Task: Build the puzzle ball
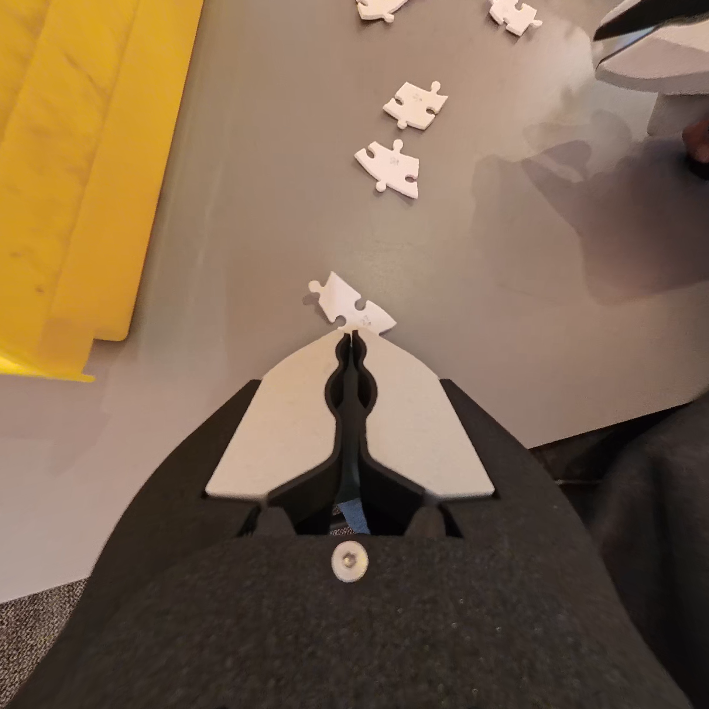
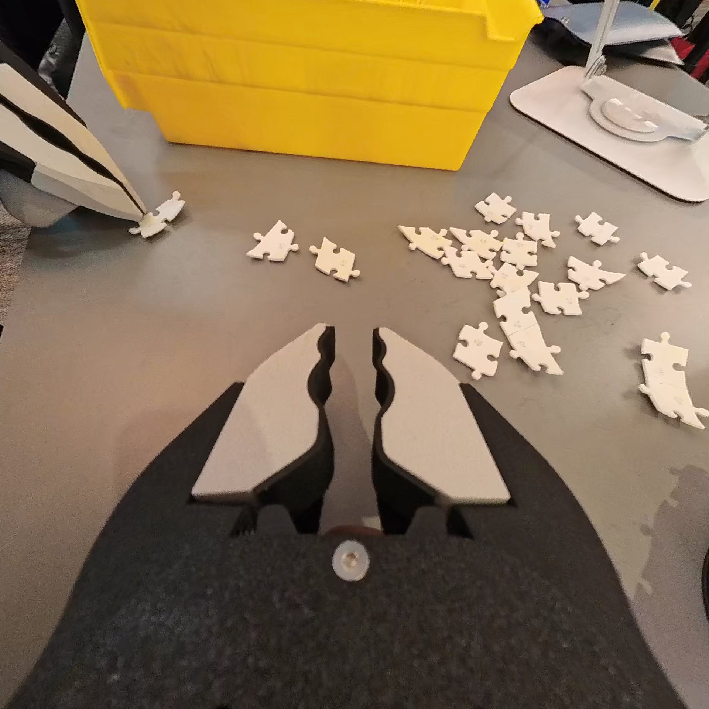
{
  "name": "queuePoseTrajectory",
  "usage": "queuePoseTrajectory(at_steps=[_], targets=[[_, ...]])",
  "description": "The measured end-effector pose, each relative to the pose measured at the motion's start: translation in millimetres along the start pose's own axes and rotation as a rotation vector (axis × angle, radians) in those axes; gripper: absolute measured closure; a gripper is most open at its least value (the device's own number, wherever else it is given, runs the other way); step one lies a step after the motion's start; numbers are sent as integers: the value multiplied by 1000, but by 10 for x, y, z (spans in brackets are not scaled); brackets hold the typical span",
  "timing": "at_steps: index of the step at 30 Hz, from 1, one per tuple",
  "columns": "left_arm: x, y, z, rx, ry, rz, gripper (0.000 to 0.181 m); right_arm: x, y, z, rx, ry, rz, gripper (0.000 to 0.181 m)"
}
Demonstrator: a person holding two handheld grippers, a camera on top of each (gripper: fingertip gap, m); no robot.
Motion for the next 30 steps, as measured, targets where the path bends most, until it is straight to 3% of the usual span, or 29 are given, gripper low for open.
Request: queuePoseTrajectory(at_steps=[30], targets=[[6,-15,-8,-8,1,-6,179,8,17,-12,-15,-2,-10,162]])
Point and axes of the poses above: each gripper's, where its closed fingertips meet, z out along the fingers, x out of its underside, y = z × x across the jaws, the point moved 9 cm from there along -z, back along the fingers
